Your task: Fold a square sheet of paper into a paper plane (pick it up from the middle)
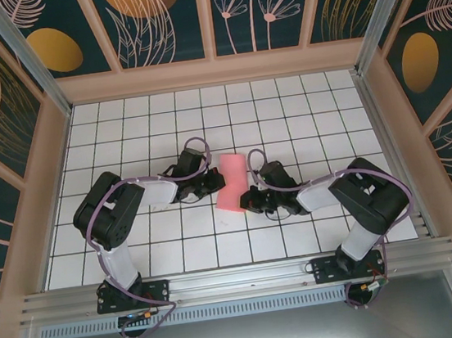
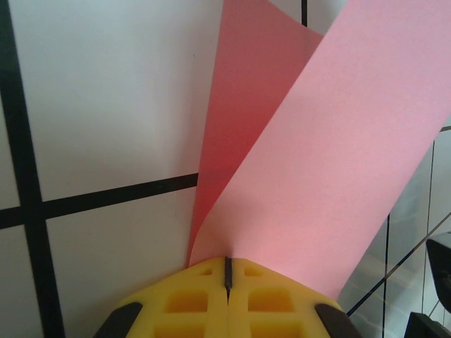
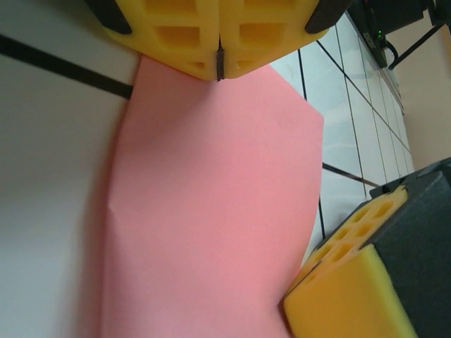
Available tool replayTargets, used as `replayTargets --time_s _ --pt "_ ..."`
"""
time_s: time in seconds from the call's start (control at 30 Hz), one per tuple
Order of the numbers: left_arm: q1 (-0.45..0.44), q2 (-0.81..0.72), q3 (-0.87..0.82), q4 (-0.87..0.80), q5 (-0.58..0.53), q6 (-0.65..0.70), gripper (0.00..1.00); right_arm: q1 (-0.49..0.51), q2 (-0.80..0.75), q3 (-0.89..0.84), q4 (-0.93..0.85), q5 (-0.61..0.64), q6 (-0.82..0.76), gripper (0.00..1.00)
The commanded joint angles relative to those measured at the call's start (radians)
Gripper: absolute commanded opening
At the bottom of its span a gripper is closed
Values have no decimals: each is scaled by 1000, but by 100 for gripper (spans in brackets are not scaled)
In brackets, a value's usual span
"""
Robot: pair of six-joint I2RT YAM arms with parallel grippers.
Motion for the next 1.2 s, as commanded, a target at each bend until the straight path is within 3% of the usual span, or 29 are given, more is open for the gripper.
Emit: replayTargets --time_s 0.0,0.27,0.5,0.73,1.17 --pt "-5 8 -32 -102 -22 16 0 18 -18 26 -87 46 -21 4" --pt "-5 8 -34 -102 -22 16 0 27 -13 -62 -95 91 -1 4" --pt "-6 5 -34 -102 -19 18 0 23 -96 -9 -157 78 -29 4" --pt "-5 9 -35 -99 -14 18 0 23 -62 23 -115 52 -22 5" --pt "-5 4 -26 -107 -18 22 0 34 -92 -47 -195 80 -28 4"
